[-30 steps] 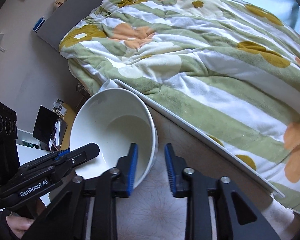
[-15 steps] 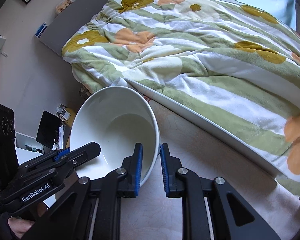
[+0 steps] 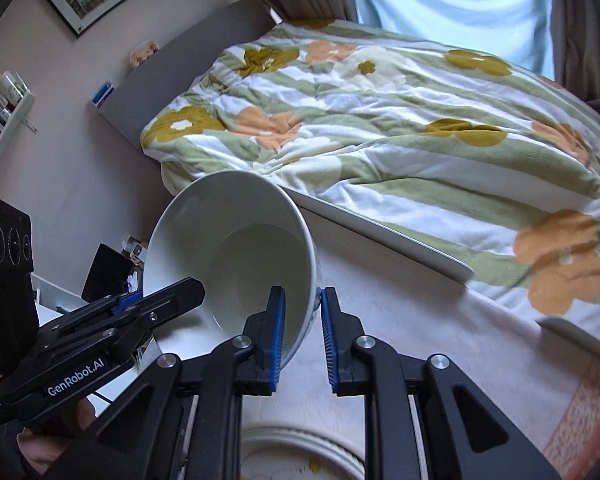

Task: Organize plates and bowls
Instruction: 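Carry the white bowl with both tools and lower it into the cream bowl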

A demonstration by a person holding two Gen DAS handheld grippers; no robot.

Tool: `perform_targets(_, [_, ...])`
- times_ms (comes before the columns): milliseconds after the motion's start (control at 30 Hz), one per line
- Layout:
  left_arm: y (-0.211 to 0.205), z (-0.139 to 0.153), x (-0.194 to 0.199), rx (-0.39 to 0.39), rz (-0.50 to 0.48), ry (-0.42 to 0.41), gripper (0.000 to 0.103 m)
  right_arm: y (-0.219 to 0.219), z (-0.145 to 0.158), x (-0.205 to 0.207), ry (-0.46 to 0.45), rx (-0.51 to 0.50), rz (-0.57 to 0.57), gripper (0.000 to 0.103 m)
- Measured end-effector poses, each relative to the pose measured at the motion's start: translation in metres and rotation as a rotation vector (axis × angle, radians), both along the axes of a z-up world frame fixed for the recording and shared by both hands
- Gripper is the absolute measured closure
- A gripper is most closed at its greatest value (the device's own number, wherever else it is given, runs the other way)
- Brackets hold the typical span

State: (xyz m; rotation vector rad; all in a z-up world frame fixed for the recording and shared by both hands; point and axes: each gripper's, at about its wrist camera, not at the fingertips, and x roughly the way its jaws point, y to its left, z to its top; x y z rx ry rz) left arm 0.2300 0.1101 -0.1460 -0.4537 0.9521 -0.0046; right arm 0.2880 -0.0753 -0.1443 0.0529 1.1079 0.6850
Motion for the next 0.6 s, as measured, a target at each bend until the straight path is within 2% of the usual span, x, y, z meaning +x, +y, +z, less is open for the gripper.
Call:
perform_targets(267, [-0.103, 0.032, -0.029, 0.017, -0.154, -0.045, 0.084, -0.096, 0.031, -0.054, -0.045, 0.008, -0.156, 0.087])
perform_targets(433, [-0.176, 0.032, -0.049, 0.025, -0.267, -0.044, 0.084, -0.166, 0.034, -0.091, -0.049, 0.004, -0.255, 0.087])
perform_targets(600, [-0.242, 0.016, -0.068, 0.020, -0.368, -0.012, 0.084, -0.225, 0.026, -0.125, -0.031, -0.024, -0.346, 0.087])
